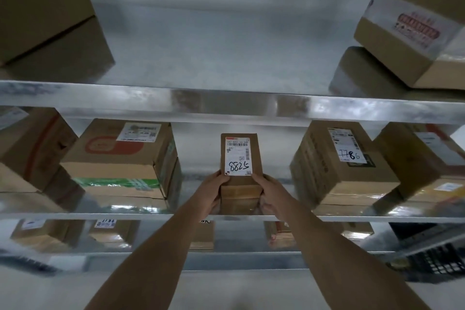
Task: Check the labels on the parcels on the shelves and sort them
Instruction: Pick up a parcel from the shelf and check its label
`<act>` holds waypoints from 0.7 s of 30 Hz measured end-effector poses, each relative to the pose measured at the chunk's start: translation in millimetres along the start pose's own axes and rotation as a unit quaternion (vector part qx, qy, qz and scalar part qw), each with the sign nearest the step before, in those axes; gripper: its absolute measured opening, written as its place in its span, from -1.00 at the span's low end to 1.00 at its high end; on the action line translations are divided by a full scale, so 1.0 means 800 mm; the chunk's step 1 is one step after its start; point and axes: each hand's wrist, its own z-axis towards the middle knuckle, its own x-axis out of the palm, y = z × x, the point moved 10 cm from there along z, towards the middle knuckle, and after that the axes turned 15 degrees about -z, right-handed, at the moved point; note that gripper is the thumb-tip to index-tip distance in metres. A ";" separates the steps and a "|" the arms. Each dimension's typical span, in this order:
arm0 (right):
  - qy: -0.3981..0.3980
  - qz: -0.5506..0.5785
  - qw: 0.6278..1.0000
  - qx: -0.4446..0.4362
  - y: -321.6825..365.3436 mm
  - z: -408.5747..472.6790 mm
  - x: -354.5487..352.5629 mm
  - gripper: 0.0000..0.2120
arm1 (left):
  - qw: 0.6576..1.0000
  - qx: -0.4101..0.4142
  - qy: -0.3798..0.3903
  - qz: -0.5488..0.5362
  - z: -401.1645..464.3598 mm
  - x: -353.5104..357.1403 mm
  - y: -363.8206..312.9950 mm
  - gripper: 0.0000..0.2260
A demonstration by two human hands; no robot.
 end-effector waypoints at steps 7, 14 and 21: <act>0.044 0.029 0.998 -0.022 -0.018 0.003 0.004 -0.72 | 0.997 0.033 -0.009 -0.062 -0.007 -0.017 0.023 -0.69; 0.026 -0.007 0.999 -0.029 -0.037 0.026 -0.007 -0.60 | 0.997 0.052 0.035 -0.036 -0.006 -0.008 0.024 -0.57; 0.044 -0.027 0.998 -0.029 -0.044 0.034 -0.010 -0.63 | 0.995 0.067 0.057 -0.046 -0.002 -0.004 0.029 -0.60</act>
